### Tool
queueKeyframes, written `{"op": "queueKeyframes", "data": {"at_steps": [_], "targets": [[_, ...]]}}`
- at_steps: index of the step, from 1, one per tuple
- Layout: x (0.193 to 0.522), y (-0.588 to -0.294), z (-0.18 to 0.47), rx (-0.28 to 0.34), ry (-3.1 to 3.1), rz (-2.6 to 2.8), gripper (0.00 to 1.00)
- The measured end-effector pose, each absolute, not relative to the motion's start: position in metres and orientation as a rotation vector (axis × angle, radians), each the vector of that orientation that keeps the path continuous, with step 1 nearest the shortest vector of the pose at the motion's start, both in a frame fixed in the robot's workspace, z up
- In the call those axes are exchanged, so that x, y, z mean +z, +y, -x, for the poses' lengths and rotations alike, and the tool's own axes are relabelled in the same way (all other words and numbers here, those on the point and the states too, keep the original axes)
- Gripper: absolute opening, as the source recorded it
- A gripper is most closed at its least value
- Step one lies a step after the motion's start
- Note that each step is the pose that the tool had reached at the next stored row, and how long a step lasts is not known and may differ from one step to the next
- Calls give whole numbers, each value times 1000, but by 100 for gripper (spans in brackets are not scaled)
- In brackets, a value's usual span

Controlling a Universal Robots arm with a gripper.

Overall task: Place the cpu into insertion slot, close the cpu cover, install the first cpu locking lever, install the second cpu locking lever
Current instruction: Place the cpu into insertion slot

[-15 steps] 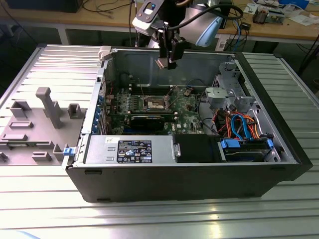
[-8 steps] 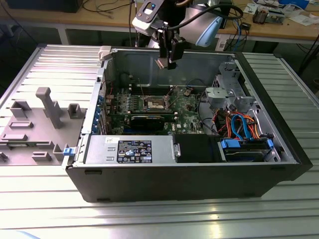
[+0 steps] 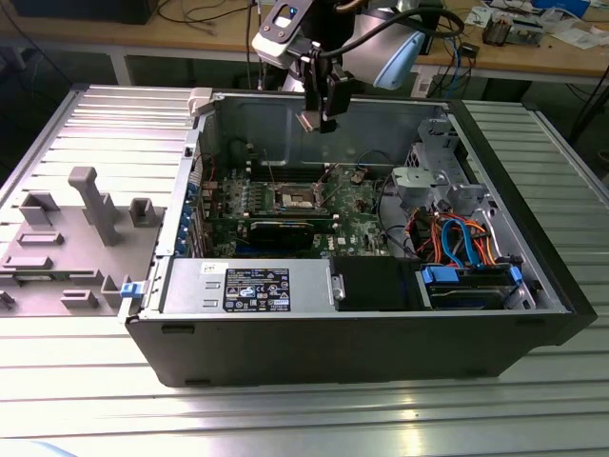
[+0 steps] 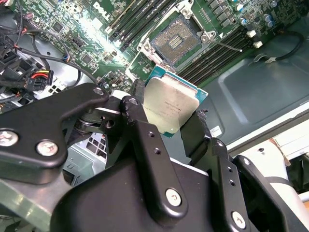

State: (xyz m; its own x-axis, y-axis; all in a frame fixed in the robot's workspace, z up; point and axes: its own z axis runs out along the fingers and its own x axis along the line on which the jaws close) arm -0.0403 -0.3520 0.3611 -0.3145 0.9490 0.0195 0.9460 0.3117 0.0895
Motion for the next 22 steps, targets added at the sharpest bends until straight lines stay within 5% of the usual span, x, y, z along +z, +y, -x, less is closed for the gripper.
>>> {"op": "queueKeyframes", "data": {"at_steps": [22], "targets": [[358,-352,40,130,2504,-1830,54]]}}
